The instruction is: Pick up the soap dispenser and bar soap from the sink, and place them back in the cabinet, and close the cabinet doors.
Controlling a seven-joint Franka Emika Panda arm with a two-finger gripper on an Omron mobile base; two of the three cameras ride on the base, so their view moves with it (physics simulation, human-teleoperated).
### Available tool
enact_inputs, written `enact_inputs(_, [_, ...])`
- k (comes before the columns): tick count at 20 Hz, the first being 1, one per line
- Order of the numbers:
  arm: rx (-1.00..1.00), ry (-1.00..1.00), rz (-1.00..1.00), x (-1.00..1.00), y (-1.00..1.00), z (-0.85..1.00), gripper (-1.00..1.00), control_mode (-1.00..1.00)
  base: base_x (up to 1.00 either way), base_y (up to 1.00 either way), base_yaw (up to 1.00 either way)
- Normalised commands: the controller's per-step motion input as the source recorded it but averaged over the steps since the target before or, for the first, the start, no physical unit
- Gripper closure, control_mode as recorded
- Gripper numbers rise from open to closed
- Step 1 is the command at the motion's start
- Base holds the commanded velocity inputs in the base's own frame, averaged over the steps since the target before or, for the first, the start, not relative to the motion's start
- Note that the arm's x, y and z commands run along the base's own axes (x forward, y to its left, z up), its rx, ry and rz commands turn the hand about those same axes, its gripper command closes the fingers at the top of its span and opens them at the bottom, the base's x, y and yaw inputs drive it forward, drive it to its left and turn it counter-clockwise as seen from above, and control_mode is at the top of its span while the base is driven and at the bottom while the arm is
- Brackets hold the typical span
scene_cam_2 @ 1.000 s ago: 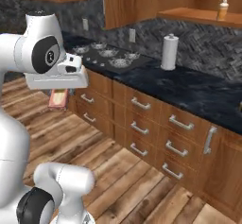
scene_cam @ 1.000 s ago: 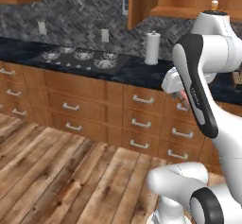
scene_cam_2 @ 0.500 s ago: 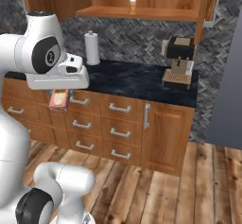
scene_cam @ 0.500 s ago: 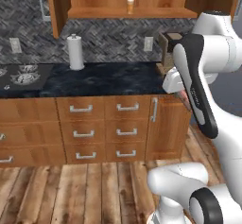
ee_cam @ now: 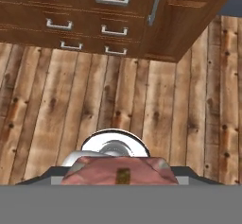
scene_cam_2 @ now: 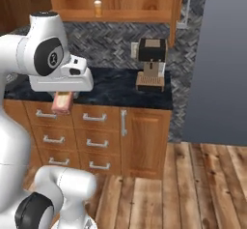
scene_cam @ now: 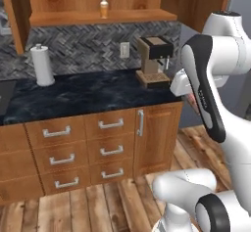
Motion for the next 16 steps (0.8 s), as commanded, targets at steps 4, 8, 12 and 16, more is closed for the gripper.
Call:
enact_inputs(4, [0.0, 0.0, 0.0, 0.0, 0.0, 0.0, 1.0, 1.0, 0.5, 0.41, -0.06])
enact_inputs(8, [0.0, 0.0, 0.0, 0.0, 0.0, 0.0, 1.0, 1.0, 0.4, 0.36, 0.0])
enact_inputs(12, [0.0, 0.0, 0.0, 0.0, 0.0, 0.0, 1.0, 1.0, 0.55, 0.48, 0.03])
enact_inputs(16, [0.0, 0.0, 0.0, 0.0, 0.0, 0.0, 1.0, 1.0, 0.58, 0.4, 0.05])
